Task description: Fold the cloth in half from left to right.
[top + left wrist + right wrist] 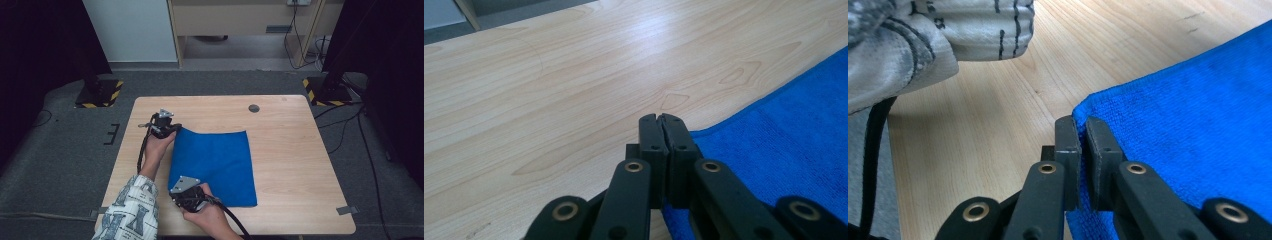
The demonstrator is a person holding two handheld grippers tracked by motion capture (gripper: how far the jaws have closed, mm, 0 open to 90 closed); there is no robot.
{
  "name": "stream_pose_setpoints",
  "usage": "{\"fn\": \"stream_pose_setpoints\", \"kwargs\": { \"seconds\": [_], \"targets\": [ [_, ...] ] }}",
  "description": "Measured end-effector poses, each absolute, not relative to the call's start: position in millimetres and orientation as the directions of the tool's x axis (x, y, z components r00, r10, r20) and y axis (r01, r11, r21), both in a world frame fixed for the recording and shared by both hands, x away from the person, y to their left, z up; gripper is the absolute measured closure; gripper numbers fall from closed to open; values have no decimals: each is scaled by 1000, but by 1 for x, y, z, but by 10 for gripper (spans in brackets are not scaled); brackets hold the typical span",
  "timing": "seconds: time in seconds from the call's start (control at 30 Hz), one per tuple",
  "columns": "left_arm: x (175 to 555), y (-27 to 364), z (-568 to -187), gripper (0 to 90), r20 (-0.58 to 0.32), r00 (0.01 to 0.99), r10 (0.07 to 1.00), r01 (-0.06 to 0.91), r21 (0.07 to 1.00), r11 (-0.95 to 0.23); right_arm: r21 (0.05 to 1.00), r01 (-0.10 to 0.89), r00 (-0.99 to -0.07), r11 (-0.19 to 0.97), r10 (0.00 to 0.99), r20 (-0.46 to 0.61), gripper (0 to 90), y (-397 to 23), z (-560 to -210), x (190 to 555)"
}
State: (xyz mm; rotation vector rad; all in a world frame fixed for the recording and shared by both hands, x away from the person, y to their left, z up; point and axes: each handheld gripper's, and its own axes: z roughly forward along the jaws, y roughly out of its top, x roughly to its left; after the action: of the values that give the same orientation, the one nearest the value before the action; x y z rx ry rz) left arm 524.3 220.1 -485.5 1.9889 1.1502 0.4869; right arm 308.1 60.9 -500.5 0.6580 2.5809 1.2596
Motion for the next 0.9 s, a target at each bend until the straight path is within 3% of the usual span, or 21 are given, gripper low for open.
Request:
{"fn": "stream_pose_setpoints", "kwargs": {
  "seconds": [0.9],
  "targets": [
    [518, 236, -467, 884, -41, 497, 867, 553, 785, -279, 825, 263, -879, 500, 477, -9, 860, 62, -475, 302]
  ]
}}
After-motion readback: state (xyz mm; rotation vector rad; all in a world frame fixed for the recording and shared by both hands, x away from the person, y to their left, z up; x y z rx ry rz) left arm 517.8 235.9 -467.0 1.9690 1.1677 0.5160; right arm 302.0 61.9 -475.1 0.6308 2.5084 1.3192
